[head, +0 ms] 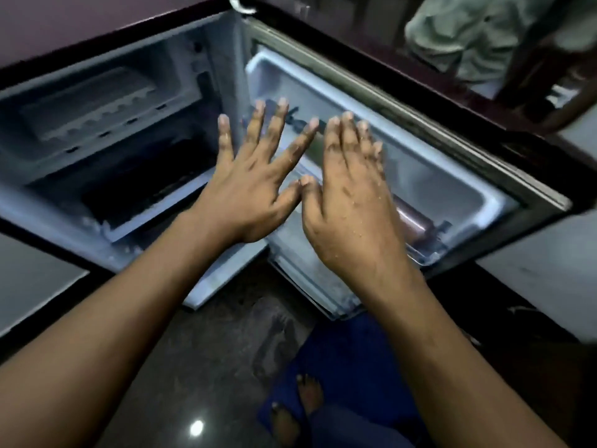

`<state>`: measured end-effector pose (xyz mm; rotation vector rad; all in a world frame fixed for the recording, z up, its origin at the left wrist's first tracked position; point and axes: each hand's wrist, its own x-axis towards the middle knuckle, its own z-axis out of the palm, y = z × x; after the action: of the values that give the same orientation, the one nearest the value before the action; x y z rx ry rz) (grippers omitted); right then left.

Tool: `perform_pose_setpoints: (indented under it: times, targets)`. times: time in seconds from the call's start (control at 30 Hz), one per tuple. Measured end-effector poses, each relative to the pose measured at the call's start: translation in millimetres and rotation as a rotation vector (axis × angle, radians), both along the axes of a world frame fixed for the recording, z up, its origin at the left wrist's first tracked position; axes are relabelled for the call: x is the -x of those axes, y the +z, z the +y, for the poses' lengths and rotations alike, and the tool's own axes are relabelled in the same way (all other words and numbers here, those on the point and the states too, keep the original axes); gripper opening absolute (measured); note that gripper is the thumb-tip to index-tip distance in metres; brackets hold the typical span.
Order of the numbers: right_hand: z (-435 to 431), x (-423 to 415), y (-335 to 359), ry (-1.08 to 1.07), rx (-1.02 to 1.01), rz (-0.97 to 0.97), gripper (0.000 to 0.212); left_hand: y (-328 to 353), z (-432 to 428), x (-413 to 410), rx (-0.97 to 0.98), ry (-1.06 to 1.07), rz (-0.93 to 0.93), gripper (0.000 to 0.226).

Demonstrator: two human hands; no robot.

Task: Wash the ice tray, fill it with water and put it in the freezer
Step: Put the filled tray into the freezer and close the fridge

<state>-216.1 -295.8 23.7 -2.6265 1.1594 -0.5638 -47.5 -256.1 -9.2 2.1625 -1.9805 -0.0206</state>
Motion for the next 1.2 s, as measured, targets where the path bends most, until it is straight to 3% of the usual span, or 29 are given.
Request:
perform_pose_setpoints:
  times: [0.23,0.43,0.57,0.73,1.0,1.2]
  targets:
    - [-25,74,47,-0.332,0.113,-0.096,0.086,51,-52,75,0.123,-0.205,-0.068,0.07]
    - [-61,131,55,-0.475,0.084,0.124,0.088,70,-92,114,0.135,-0.255,-0.129,0.074]
    - [-69,144,47,-0.418,0.073,0.223,0.085,74,-104,128,0.029,-0.273,-0.1,0.073]
    - [-52,152,50,-0.352,0.126,0.249,0.08,88,-90,126,-0.002,-0.273,0.067,0.066]
    - [6,158,69,-0.043,0.035,0.4,0.086,103,-33,97,-0.092,-0.265,0.163,0.057]
    - [40,151,58,0.225,0.083,0.302,0.092,109,16,65,-0.161,-0.225,0.225,0.056]
